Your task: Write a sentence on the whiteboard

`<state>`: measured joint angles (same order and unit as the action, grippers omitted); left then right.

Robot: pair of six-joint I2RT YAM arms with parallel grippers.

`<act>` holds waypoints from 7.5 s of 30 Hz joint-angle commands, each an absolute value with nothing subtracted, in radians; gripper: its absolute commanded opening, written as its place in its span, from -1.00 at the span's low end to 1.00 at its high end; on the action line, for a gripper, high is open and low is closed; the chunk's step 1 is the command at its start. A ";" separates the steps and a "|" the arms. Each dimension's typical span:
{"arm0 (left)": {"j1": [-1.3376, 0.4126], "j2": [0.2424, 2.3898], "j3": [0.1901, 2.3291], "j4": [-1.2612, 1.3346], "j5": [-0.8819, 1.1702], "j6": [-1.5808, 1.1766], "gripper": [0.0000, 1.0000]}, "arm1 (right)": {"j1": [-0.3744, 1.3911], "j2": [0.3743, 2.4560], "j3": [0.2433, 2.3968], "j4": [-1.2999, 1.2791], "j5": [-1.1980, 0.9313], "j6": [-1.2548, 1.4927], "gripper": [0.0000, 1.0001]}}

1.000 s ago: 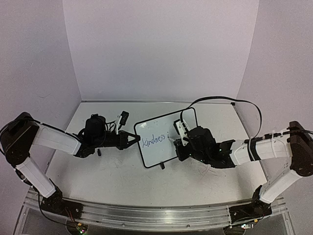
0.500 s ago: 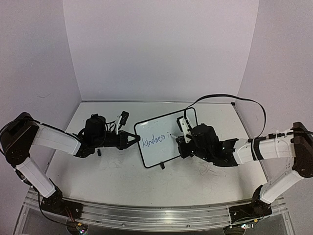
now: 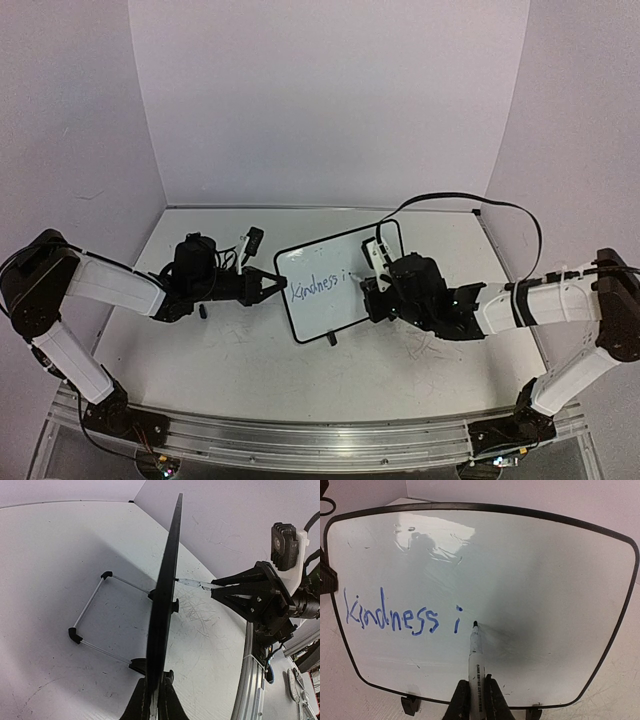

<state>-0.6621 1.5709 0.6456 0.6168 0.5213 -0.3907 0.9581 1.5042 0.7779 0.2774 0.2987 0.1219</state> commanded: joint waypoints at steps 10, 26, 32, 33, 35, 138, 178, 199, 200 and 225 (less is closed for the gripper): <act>-0.661 1.538 0.652 0.576 0.519 -0.370 -1.00 | 0.953 1.534 0.823 0.319 0.307 0.100 -1.00; -0.661 1.540 0.654 0.575 0.520 -0.370 -1.00 | 0.955 1.536 0.822 0.333 0.271 0.091 -1.00; -0.661 1.539 0.651 0.575 0.519 -0.368 -1.00 | 0.962 1.537 0.813 0.325 0.262 0.096 -1.00; -0.661 1.540 0.652 0.575 0.519 -0.368 -1.00 | 0.963 1.537 0.812 0.323 0.265 0.098 -1.00; -0.661 1.540 0.652 0.575 0.519 -0.368 -1.00 | 0.964 1.537 0.810 0.316 0.277 0.105 -1.00; -0.661 1.536 0.655 0.554 0.503 -0.362 -1.00 | 0.905 1.405 0.721 0.321 0.212 0.061 -1.00; -0.661 1.547 0.659 0.551 0.514 -0.354 -1.00 | 0.894 1.473 0.741 0.304 0.232 0.073 -1.00; -0.661 1.545 0.656 0.550 0.512 -0.354 -1.00 | 0.894 1.475 0.716 0.291 0.215 0.090 -1.00; -0.661 1.545 0.656 0.550 0.511 -0.354 -1.00 | 0.894 1.476 0.718 0.292 0.220 0.089 -1.00; -0.661 1.543 0.652 0.549 0.515 -0.357 -1.00 | 0.894 1.479 0.759 0.391 0.309 0.097 -1.00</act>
<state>-0.6621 1.5642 0.6460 0.6005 0.5198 -0.3879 0.8974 1.4837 0.7273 0.3477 0.2584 0.0837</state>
